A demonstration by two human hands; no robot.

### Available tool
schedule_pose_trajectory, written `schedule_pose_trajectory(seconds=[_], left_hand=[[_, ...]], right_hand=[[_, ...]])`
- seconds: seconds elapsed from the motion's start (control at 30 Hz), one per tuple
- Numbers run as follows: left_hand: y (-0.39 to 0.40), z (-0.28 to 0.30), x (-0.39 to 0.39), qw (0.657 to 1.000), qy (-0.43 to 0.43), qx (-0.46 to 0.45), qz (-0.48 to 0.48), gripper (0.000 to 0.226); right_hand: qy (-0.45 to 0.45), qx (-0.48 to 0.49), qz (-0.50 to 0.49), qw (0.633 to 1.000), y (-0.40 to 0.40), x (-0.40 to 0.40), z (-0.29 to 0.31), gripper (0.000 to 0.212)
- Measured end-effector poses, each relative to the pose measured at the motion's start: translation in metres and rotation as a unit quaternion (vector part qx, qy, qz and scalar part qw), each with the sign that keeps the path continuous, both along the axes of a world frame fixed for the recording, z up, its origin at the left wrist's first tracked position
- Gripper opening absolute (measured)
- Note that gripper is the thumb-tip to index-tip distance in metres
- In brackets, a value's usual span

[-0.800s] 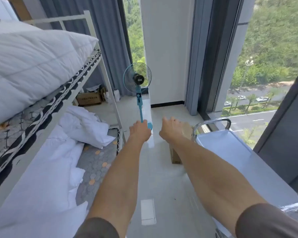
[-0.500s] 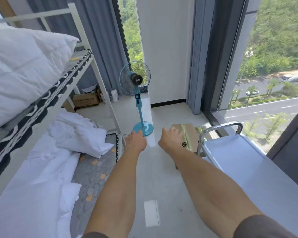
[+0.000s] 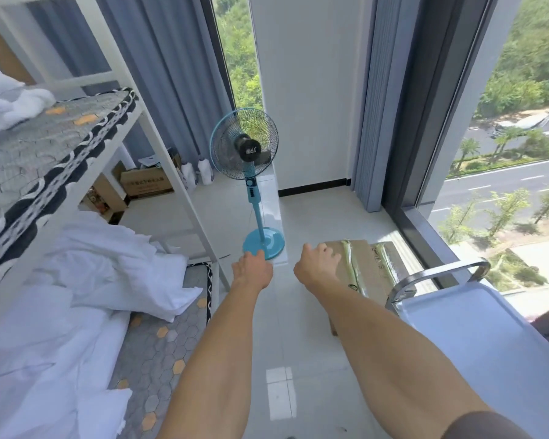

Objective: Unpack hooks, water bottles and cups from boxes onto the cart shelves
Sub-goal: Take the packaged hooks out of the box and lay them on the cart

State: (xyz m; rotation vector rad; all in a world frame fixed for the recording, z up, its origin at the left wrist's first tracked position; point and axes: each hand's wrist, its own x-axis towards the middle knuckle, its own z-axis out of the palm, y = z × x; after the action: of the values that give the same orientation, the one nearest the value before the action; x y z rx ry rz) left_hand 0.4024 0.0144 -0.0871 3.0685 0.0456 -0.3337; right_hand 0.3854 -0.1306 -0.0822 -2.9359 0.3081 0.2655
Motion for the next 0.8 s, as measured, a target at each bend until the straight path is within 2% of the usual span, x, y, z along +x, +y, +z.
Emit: schedule_pose_trajectory(seconds=[0.2, 0.53, 0.8], left_hand=[[0.003, -0.023, 0.127, 0.999, 0.019, -0.002, -0.030, 0.042], [0.005, -0.028, 0.345, 0.996, 0.046, -0.031, -0.076, 0.041], [-0.030, -0.052, 0.491, 0.987, 0.073, 0.009, -0.143, 0.040]], right_hand=[[0.021, -0.017, -0.010, 1.000, 0.006, 0.116, -0.023, 0.033], [0.027, -0.008, -0.064, 0.998, 0.007, 0.316, -0.032, 0.030], [0.060, 0.016, -0.125, 0.990, -0.021, 0.447, -0.054, 0.031]])
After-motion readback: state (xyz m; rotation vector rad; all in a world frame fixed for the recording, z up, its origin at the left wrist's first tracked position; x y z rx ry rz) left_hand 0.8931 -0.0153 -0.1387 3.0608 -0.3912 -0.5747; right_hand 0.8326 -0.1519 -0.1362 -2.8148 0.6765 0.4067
